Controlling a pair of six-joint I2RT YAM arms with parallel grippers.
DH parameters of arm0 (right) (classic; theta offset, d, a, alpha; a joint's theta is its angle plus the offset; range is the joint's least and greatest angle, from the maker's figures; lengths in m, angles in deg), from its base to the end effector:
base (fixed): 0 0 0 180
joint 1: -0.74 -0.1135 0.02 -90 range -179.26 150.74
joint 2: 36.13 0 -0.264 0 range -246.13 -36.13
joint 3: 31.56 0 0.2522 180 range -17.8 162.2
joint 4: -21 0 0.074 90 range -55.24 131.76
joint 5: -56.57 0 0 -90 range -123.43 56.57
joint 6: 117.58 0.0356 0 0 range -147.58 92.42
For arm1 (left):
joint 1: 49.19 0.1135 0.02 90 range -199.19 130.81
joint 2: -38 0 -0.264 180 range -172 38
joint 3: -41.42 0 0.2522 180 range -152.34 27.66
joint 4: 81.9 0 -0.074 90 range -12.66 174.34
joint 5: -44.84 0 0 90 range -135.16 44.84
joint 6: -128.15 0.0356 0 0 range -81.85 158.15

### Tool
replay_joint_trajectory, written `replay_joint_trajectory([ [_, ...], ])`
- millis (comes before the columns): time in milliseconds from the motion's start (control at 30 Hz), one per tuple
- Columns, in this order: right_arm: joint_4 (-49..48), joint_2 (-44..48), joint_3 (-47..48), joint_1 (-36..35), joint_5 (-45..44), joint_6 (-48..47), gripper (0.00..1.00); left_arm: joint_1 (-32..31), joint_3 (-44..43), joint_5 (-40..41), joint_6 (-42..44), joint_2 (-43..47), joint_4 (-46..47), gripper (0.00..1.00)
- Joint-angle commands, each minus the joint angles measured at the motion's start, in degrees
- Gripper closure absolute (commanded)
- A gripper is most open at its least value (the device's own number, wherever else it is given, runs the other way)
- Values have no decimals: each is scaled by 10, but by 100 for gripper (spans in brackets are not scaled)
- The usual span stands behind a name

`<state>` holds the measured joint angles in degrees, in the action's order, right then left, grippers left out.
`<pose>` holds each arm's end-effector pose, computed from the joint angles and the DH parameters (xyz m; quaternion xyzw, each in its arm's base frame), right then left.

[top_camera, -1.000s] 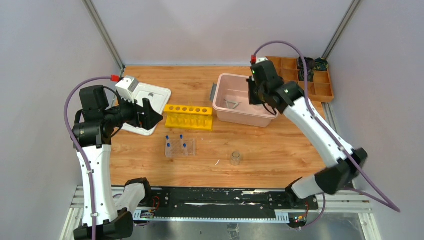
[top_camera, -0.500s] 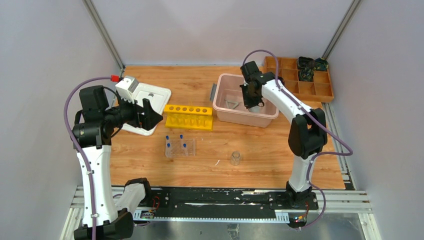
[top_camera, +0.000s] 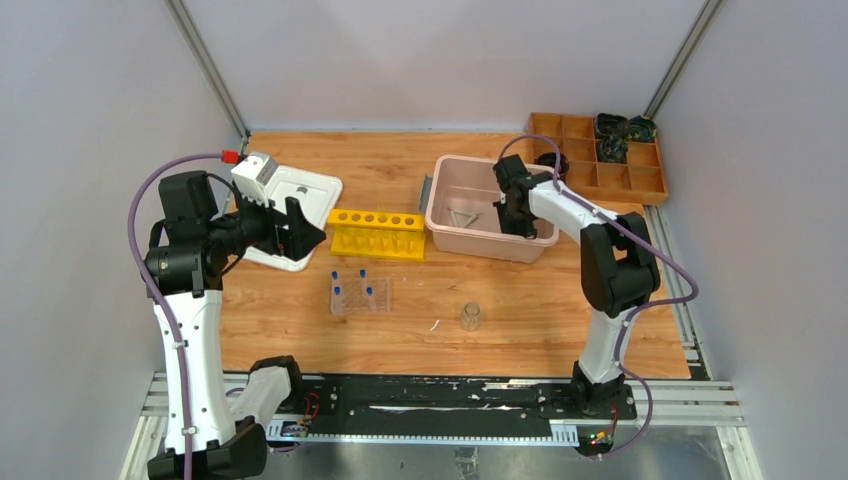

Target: Organize the chemistry lab equipment

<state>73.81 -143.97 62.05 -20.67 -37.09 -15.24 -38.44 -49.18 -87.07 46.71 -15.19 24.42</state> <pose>0.3621 0.1395 0.2020 -0.0711 0.9769 0.0278 0.1994 0.1451 0.0033 0.4186 0.1457 0.8360 -0.2437 0.4695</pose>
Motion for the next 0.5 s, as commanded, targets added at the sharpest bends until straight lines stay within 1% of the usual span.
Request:
replay_joint_trajectory([
  [0, -19, 35, -3, 16, -10, -19, 96, 0, -6, -1, 4, 3, 1, 0],
  [100, -13, 50, -5, 20, -21, -23, 95, 0, -11, -2, 4, 3, 1, 0],
  [133, -13, 57, -10, 21, -24, -24, 92, 0, -12, -3, 4, 4, 1, 0],
  [200, -14, 69, -22, 23, -36, -20, 80, 0, -13, -4, 3, 4, 1, 0],
  [367, -21, 104, -29, 24, -36, -1, 59, 0, -9, -2, 3, 5, 1, 0],
  [400, -19, 114, -21, 24, -36, 1, 56, 0, -9, -2, 3, 5, 1, 0],
  [467, -7, 135, 3, 23, -36, 5, 54, 0, -8, 0, 3, 8, 1, 0],
])
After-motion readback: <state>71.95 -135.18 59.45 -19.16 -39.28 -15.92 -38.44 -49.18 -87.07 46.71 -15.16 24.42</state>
